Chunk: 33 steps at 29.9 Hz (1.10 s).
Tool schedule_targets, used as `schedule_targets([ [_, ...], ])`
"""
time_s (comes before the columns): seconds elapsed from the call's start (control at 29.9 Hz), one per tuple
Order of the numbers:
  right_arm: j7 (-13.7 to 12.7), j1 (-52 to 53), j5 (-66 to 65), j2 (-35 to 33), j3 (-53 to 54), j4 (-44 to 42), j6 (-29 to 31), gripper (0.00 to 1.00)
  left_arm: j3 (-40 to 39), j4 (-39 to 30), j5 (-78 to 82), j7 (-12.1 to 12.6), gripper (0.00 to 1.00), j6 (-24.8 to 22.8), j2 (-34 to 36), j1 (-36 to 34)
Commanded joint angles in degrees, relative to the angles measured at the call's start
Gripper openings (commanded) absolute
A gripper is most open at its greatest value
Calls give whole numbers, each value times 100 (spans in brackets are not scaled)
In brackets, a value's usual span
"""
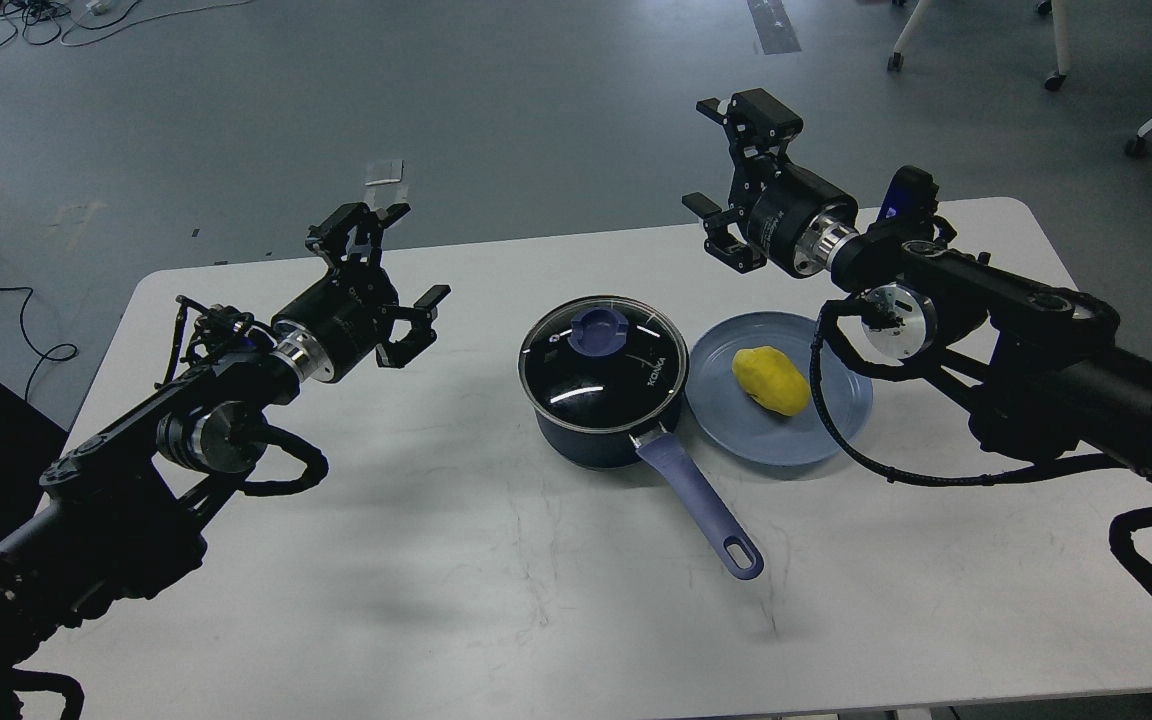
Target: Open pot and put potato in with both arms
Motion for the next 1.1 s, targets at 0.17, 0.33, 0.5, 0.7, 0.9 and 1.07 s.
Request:
schedule_targets([
  [0.17,27,12,-8,10,-3,-15,75,100,-84,89,15,-176,98,139,-182,18],
  [0.33,36,29,-25,28,-12,-41,75,100,-119,115,-3,-167,98,78,-155,17],
  [0.5,27,56,-25,142,-12,-147,75,100,-119,115,-3,-124,98,113,-164,0],
  [0.7,27,73,-25,142,-12,-147,75,100,-128,115,-11,-18,98,113,-155,-18],
  [0.9,9,73,-16,142,-12,-147,75,100,-128,115,-11,-9,98,87,-155,-18],
  [1.07,9,73,-16,142,-12,-156,75,100,-111,115,6,8,98,139,-182,-26],
])
